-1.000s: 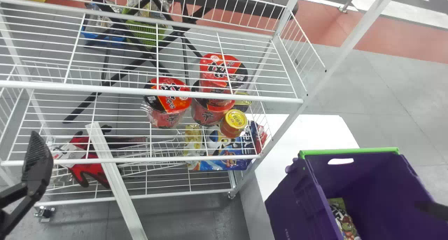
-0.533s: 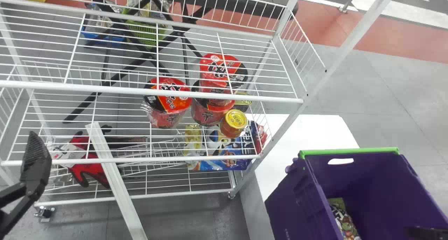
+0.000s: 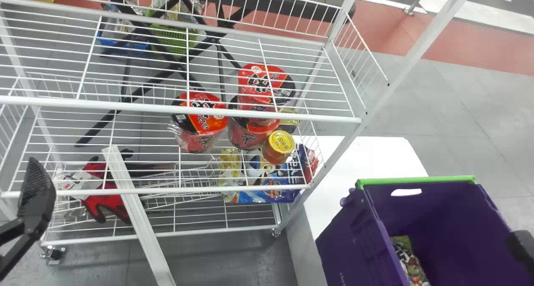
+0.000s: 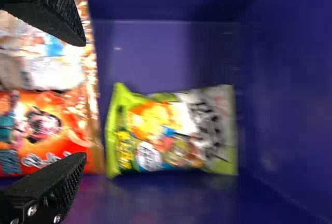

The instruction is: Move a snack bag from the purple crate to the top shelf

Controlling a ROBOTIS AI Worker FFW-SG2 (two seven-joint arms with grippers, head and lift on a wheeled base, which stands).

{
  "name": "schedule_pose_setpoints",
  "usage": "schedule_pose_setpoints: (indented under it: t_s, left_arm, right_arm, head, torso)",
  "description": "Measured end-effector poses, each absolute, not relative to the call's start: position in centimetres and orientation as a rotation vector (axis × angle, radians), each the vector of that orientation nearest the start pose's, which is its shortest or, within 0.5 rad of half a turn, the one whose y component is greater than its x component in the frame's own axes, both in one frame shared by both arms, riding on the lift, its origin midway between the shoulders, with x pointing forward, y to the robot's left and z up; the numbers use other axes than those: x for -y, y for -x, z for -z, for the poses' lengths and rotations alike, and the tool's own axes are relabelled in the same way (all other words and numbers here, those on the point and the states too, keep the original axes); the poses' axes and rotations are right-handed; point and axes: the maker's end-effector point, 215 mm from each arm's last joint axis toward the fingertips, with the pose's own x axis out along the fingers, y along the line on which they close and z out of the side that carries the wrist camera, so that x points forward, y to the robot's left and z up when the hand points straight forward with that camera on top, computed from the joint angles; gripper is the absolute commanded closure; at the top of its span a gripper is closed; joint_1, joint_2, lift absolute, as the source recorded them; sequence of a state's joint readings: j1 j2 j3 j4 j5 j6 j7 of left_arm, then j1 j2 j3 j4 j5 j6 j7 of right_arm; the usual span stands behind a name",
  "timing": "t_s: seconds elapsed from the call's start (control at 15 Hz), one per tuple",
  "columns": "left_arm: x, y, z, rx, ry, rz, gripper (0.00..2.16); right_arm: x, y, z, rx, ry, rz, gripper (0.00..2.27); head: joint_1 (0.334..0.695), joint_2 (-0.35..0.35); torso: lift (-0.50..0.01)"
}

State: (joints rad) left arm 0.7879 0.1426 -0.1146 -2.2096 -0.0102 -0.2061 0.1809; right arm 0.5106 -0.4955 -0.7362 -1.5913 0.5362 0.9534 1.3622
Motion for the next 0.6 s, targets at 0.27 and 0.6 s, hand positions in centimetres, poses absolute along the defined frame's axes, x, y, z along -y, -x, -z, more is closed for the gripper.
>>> schedule_pose_setpoints:
  t_s: [0.27, 0.6]
  left_arm:
    - [-20.5, -36.3, 30.0, 0.061, -0.013, 0.012, 0.04]
    - [-20.9, -36.5, 30.5, 0.052, -0.007, 0.011, 0.04]
  right_arm:
    - [62.6, -9.5, 55.0, -1.515, -0.101, -0.103, 0.01]
    - [62.8, -6.7, 57.4, -1.617, -0.083, -0.137, 0.01]
  head:
    - [0.695, -0.350]
    - [0.695, -0.350]
  torso:
    - [-0.454]
    - [-0.454]
